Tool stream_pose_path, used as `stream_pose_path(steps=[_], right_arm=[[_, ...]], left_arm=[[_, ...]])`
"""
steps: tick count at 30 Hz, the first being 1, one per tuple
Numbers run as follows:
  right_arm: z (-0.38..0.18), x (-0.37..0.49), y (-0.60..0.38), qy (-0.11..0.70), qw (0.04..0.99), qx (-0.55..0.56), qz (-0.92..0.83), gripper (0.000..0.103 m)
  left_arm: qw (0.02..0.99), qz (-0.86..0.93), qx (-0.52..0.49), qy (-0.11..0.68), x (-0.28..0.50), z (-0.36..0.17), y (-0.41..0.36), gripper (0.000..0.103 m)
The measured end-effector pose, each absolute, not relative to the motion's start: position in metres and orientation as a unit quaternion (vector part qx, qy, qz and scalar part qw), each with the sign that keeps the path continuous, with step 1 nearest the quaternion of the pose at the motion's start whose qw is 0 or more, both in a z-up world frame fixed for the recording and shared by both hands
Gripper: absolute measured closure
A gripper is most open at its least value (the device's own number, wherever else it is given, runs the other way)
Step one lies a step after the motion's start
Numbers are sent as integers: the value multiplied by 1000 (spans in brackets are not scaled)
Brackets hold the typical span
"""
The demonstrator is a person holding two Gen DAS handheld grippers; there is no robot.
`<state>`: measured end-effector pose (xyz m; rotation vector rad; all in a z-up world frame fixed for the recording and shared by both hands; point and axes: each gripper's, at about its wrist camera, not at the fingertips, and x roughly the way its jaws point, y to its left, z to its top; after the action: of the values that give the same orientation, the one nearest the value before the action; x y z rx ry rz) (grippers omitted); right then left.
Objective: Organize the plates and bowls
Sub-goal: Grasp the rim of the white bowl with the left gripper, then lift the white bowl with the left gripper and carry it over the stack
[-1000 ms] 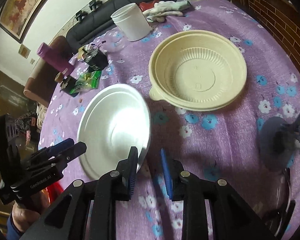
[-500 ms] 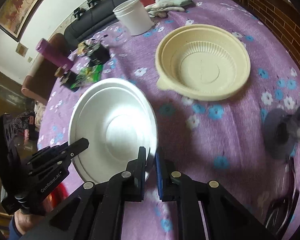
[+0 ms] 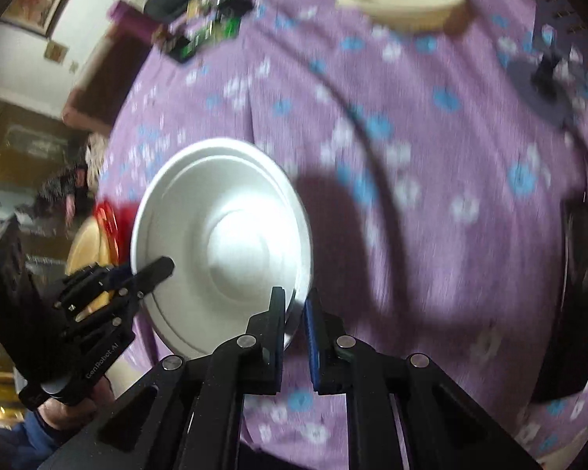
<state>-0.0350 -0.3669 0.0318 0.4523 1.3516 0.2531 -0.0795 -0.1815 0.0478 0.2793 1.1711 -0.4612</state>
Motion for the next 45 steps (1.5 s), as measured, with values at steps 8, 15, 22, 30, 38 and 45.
stream_pose_path(steps=[8,15,22,30,38,45], right_arm=[[35,-44,-344,589,796,117,77,76],[41,-58,-340,574,811,97,64,87],[61,-64,-343,549,828,102,55,87],[71,-69,-339,536,835,109,57,87],[78,-66,-323,530,840,97,70,87],[80,-63,-309,527,841,86,84,87]], left_arm=[[828,-190,189,492,-81,43,-193,79],[841,-188,217,458,-88,57,-202,86],[853,-184,232,429,-94,73,-205,86],[861,-175,236,415,-99,82,-199,86],[868,-156,230,411,-101,88,-183,86],[872,-142,222,411,-102,90,-169,86]])
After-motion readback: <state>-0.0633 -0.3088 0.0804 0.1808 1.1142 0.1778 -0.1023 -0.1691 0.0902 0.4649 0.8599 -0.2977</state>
